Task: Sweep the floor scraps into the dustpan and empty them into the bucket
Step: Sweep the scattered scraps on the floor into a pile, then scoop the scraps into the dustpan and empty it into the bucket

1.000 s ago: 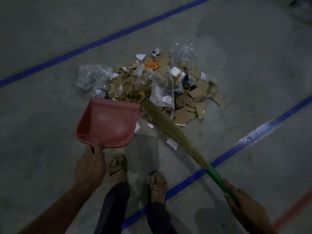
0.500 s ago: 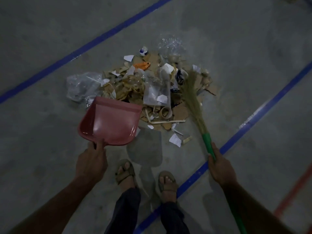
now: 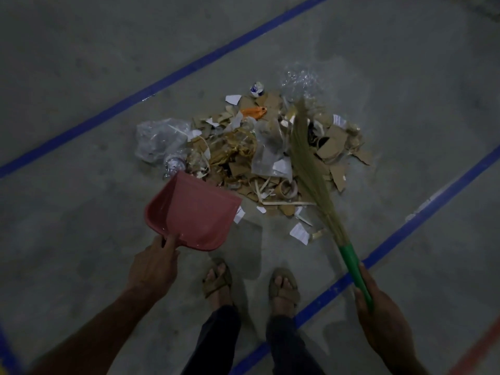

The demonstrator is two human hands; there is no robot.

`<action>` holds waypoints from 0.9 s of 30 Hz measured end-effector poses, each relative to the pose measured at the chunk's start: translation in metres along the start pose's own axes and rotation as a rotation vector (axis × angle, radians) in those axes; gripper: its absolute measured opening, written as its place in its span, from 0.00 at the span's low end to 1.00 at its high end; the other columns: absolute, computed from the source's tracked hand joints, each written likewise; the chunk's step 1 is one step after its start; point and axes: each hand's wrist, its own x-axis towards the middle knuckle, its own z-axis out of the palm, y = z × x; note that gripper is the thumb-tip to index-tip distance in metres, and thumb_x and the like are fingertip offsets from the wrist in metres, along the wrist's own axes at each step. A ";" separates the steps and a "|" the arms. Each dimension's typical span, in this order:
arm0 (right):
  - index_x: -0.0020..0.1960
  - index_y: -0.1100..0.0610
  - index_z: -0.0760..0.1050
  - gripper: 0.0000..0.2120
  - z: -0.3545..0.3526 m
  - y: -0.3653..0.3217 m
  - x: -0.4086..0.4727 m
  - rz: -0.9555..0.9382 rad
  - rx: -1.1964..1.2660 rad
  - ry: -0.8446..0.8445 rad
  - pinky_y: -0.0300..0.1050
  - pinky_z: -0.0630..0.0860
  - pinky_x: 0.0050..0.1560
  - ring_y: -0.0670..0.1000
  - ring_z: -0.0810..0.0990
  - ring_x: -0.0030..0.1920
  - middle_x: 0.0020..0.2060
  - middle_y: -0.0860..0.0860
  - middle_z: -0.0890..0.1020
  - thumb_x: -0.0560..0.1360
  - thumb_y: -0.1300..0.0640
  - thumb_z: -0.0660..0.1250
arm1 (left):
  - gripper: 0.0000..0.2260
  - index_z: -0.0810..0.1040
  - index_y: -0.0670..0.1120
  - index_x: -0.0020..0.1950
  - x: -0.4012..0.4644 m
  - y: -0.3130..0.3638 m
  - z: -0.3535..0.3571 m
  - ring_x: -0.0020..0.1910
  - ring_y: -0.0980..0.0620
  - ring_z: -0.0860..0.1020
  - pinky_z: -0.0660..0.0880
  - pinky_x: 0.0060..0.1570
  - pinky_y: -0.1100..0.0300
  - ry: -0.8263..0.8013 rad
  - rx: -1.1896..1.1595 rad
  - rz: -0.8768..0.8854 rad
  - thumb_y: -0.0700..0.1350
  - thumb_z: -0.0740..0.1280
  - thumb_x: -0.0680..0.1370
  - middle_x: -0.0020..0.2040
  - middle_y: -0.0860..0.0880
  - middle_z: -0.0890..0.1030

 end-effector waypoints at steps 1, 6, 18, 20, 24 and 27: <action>0.77 0.33 0.48 0.32 0.004 0.001 -0.002 -0.024 -0.012 0.011 0.51 0.79 0.40 0.50 0.78 0.38 0.46 0.55 0.81 0.81 0.50 0.61 | 0.20 0.69 0.49 0.70 0.001 -0.001 0.001 0.41 0.37 0.80 0.76 0.37 0.47 -0.005 -0.003 0.001 0.47 0.66 0.79 0.53 0.42 0.76; 0.80 0.47 0.57 0.33 0.014 -0.002 0.004 -0.031 0.023 0.113 0.51 0.77 0.37 0.60 0.80 0.39 0.45 0.60 0.81 0.78 0.56 0.66 | 0.18 0.71 0.48 0.68 0.006 0.008 0.007 0.39 0.37 0.79 0.76 0.35 0.49 0.006 0.017 0.021 0.46 0.67 0.78 0.51 0.42 0.76; 0.79 0.40 0.46 0.28 -0.008 0.010 0.114 -0.035 -0.240 0.086 0.44 0.69 0.32 0.48 0.71 0.37 0.47 0.51 0.67 0.83 0.49 0.54 | 0.15 0.72 0.49 0.61 0.100 0.048 0.011 0.41 0.36 0.80 0.73 0.38 0.49 0.038 0.168 0.062 0.45 0.68 0.76 0.52 0.42 0.77; 0.79 0.41 0.48 0.27 -0.008 0.023 0.140 -0.050 -0.299 0.084 0.45 0.70 0.33 0.50 0.70 0.37 0.45 0.51 0.67 0.83 0.51 0.54 | 0.13 0.72 0.48 0.59 0.132 0.044 0.012 0.41 0.36 0.80 0.73 0.38 0.49 0.029 0.150 0.026 0.44 0.68 0.76 0.52 0.41 0.78; 0.79 0.42 0.51 0.28 -0.004 0.050 0.187 -0.215 -0.413 -0.001 0.47 0.74 0.31 0.51 0.70 0.38 0.46 0.51 0.69 0.82 0.53 0.57 | 0.07 0.67 0.47 0.50 0.179 0.043 0.038 0.39 0.35 0.78 0.77 0.42 0.43 0.059 0.029 -0.054 0.48 0.61 0.77 0.48 0.34 0.77; 0.79 0.43 0.55 0.29 -0.003 0.063 0.216 -0.315 -0.513 -0.038 0.47 0.74 0.28 0.52 0.69 0.39 0.47 0.53 0.70 0.81 0.56 0.61 | 0.33 0.68 0.33 0.63 0.096 0.093 0.140 0.48 0.32 0.72 0.71 0.55 0.58 -0.100 -0.208 -0.366 0.65 0.59 0.79 0.55 0.31 0.73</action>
